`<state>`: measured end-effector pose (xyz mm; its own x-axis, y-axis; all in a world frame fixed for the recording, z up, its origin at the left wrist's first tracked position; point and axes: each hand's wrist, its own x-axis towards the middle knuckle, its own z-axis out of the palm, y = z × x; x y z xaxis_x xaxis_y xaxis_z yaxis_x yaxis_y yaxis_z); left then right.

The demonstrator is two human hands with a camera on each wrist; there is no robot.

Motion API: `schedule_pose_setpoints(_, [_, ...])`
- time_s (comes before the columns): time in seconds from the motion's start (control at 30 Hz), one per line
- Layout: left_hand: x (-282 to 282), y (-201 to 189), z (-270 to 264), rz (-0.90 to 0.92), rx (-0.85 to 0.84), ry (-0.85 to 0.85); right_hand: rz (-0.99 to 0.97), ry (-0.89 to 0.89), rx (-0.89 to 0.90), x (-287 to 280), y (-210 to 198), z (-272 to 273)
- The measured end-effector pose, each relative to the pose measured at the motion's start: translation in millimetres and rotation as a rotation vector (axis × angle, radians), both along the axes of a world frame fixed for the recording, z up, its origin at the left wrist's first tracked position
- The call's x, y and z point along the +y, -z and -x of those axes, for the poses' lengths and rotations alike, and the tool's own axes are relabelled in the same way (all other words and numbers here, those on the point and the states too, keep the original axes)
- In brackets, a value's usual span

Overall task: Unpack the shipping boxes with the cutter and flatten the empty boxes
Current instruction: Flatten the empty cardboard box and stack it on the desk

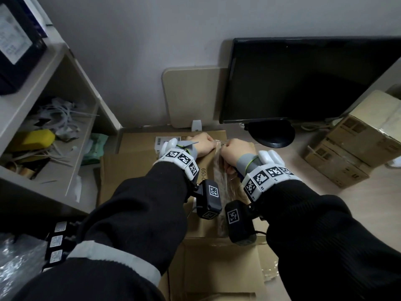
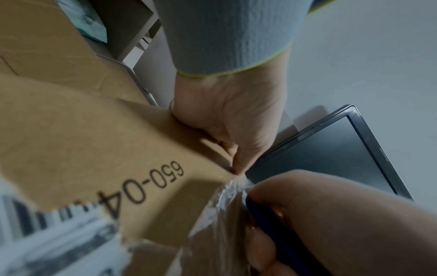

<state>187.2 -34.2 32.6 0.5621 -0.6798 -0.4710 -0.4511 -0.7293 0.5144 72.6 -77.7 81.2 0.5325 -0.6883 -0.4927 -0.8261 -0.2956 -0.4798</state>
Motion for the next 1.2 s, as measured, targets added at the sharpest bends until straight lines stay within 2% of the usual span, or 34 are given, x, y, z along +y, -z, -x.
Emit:
schedule_pose_setpoints(0.23, [1, -1, 2, 0.011, -0.009, -0.027, 0.08, -0.123, 0.084, 2, -5, 6])
schedule_pose_setpoints(0.5, [0, 1, 3, -0.003, -0.033, -0.005, -0.017, -0.124, -0.008, 17, 3, 28])
schedule_pose_setpoints(0.77, [6, -6, 9, 0.02, -0.052, -0.013, 0.078, -0.266, 0.107, 30, -1, 43])
schedule_pose_setpoints(0.83, [7, -8, 10, 0.038, -0.057, -0.009, 0.034, -0.263, 0.104, 29, -3, 49])
schedule_pose_setpoints(0.9, [8, -10, 12, 0.037, -0.041, -0.018, -0.107, -0.199, 0.049, 25, -3, 57])
schedule_pose_setpoints(1.0, [11, -12, 15, 0.03, 0.001, -0.055, -0.329, 0.01, -0.13, 24, -2, 69])
schedule_pose_setpoints(1.2, [15, -20, 20, 0.041, -0.001, -0.015, -0.402, 0.281, -0.343, 22, 5, 81])
